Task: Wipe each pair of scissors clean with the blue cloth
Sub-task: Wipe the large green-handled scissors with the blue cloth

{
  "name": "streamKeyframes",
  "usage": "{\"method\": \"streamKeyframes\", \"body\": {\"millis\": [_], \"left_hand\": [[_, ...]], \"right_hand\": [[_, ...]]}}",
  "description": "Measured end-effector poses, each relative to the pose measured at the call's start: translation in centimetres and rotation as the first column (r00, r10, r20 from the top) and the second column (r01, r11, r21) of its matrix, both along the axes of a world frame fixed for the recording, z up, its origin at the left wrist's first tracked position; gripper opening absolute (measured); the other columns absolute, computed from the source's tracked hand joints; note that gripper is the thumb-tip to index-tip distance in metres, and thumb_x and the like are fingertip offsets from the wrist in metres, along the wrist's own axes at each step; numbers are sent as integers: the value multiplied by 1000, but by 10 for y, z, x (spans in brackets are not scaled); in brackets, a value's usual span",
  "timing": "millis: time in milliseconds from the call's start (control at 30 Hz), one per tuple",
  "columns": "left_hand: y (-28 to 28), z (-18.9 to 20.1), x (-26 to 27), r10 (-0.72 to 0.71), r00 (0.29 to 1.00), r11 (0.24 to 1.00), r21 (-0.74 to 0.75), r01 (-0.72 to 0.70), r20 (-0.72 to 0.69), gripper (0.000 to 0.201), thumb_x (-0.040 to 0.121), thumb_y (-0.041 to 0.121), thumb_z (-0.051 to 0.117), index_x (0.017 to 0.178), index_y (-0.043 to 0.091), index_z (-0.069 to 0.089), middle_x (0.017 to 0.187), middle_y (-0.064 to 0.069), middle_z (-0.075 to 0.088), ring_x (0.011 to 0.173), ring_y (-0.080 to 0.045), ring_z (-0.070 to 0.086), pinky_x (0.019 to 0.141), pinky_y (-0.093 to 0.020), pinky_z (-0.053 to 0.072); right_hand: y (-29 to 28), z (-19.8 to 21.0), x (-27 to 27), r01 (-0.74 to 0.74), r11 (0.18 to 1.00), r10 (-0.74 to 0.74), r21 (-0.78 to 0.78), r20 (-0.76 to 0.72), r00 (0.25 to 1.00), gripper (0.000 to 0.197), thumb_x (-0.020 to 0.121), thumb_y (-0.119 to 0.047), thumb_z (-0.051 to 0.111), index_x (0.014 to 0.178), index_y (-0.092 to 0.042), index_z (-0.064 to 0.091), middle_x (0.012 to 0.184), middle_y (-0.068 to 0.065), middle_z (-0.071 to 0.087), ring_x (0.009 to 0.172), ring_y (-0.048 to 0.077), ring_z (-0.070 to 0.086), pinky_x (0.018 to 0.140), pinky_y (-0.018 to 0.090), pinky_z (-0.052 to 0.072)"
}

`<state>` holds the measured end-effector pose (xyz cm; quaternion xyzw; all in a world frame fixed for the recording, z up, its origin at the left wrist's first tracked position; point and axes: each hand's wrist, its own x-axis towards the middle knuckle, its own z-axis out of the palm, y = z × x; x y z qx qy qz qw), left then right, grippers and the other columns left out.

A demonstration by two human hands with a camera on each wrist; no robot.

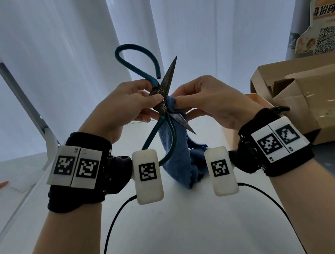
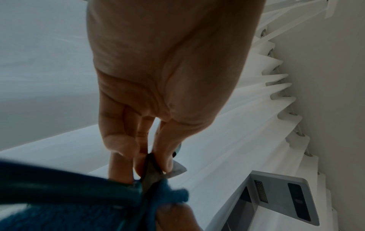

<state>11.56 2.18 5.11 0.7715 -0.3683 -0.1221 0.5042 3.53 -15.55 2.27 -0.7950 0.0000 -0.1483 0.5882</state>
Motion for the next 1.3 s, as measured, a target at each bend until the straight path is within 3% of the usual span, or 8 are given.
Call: {"method": "streamKeyframes", "body": {"millis": [133,267,367,533,700,900,1033,1300], "left_hand": [[-2,-1,0,1,1000,1000,12,-1,9,13,100,15,57,89,19,61,89,-6,69,73,-14,68,65,-22,53],[-7,-4,-3,-33,999,998,62,32,16,11,105,22,48,113,17,54,99,-11,71,75,-28,74,65,-27,60],[-9,-6,-4,-43,997,994,98,37,61,16,107,27,43,119,18,48,92,-8,66,66,-23,71,60,-26,57],[-10,-9,-2,-39,997,998,45,36,60,19,107,27,43,121,13,46,80,-3,58,58,-16,55,53,-24,51],[-12,-10,-1,-28,999,999,-14,29,40,21,106,21,44,121,6,44,75,-2,46,54,-14,43,48,-25,36],[-11,-8,-1,-34,999,999,-28,35,41,19,106,21,45,119,7,47,83,-9,45,52,-13,44,47,-23,37],[-12,-9,-2,-39,999,999,-30,41,36,18,106,20,46,117,7,47,80,-6,45,52,-13,43,46,-23,35],[-13,-9,0,-16,999,999,-48,17,28,13,106,20,46,112,9,49,81,-7,47,50,-13,43,46,-24,35]], "right_hand": [[0,-1,0,6,1000,-6,-4,6,1000,22,88,-15,74,100,4,73,98,21,75,81,20,73,71,26,58],[-2,1,-1,21,1000,-22,19,30,999,19,88,-11,73,100,3,73,94,20,75,77,19,74,71,28,59],[-2,0,-1,-2,998,1,59,17,1000,19,90,-13,71,101,2,72,92,15,75,77,19,72,69,26,58],[0,-4,3,-29,991,28,132,10,1000,24,97,-14,63,111,5,67,102,17,72,87,21,70,75,27,57],[2,-8,7,-31,990,23,139,59,998,21,99,-7,56,109,7,68,102,18,71,92,22,67,91,34,56],[1,-8,5,33,989,-43,146,64,997,14,90,-11,70,101,-2,73,95,10,75,85,14,71,75,24,56],[-2,-5,3,1,994,-7,113,54,999,17,93,-9,65,105,0,74,103,17,75,90,18,72,81,25,57],[2,-8,7,63,986,-73,152,61,995,15,88,-12,73,97,0,74,92,13,75,82,17,70,80,27,58]]}}
